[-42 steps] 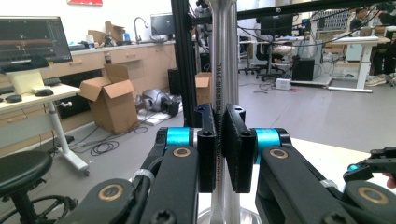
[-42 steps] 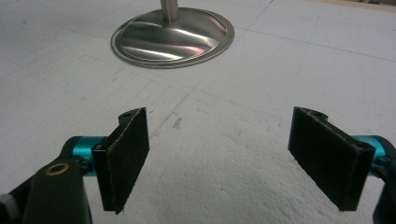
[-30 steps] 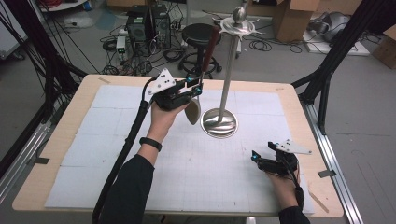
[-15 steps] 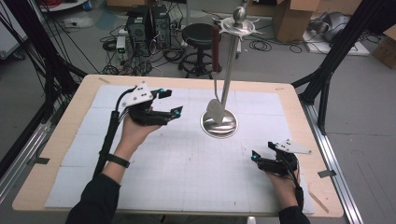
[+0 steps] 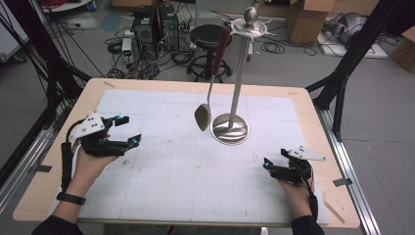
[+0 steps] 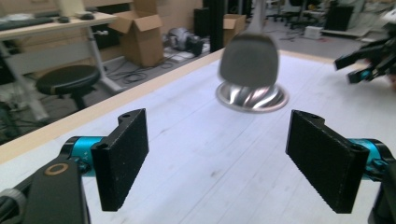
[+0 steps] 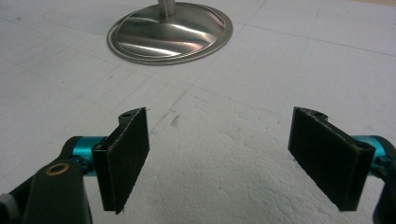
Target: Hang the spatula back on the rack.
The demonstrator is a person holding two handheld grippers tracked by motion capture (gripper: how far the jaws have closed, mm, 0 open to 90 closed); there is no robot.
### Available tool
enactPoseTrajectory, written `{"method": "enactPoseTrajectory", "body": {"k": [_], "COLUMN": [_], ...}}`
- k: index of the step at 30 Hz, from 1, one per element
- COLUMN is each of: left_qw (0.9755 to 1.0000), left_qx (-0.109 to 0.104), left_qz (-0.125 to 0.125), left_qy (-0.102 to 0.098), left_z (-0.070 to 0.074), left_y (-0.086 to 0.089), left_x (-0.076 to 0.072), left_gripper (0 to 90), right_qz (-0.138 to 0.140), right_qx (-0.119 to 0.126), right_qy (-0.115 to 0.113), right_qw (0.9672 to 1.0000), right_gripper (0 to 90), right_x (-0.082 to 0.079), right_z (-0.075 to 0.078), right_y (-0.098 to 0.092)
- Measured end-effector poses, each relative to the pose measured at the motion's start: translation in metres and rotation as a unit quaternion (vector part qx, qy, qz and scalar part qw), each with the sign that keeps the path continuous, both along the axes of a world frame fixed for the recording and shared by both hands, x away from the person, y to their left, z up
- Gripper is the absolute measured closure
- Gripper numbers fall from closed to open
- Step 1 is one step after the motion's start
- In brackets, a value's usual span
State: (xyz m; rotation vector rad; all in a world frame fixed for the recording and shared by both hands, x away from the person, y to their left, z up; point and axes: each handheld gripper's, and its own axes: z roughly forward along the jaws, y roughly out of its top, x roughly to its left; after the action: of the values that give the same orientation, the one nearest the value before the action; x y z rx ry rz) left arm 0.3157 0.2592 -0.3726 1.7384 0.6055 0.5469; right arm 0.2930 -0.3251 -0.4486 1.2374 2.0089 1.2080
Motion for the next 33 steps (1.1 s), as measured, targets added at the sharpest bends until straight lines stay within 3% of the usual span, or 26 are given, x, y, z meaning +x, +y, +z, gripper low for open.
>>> {"method": "enactPoseTrajectory", "body": {"k": [2, 4, 10, 19, 23, 27, 33], "left_qw": [1.0000, 0.9997, 0.9983, 0.9977, 0.9971, 0.9966, 0.9967], "left_qx": [-0.007, -0.010, -0.030, -0.026, -0.012, -0.026, -0.024], "left_qz": [0.007, 0.010, 0.029, 0.037, 0.043, 0.045, 0.045], "left_qy": [0.001, 0.020, 0.040, 0.051, 0.061, 0.064, 0.064], "left_z": [-0.008, -0.018, -0.044, -0.070, -0.076, -0.076, -0.077], "left_y": [0.009, 0.019, 0.035, 0.037, 0.034, 0.036, 0.036], "left_x": [-0.004, -0.006, -0.011, -0.017, -0.015, -0.015, -0.015], "left_gripper": [21.6, 21.0, 19.3, 18.2, 17.4, 17.4, 17.3], "right_qz": [0.000, 0.001, 0.004, 0.010, 0.013, 0.015, 0.017], "right_qx": [0.000, 0.000, -0.003, 0.002, 0.004, 0.007, 0.004], "right_qy": [0.000, 0.000, 0.000, 0.007, 0.009, 0.008, 0.006], "right_qw": [1.0000, 1.0000, 1.0000, 0.9999, 0.9999, 0.9998, 0.9998], "right_gripper": [19.6, 19.6, 19.6, 19.2, 18.4, 17.9, 17.4], "right_x": [0.000, 0.000, 0.000, 0.002, 0.002, 0.002, 0.002], "right_z": [0.000, 0.000, 0.000, 0.000, 0.000, 0.000, 0.000], "right_y": [0.000, 0.000, 0.001, 0.000, -0.001, -0.001, -0.001]}}
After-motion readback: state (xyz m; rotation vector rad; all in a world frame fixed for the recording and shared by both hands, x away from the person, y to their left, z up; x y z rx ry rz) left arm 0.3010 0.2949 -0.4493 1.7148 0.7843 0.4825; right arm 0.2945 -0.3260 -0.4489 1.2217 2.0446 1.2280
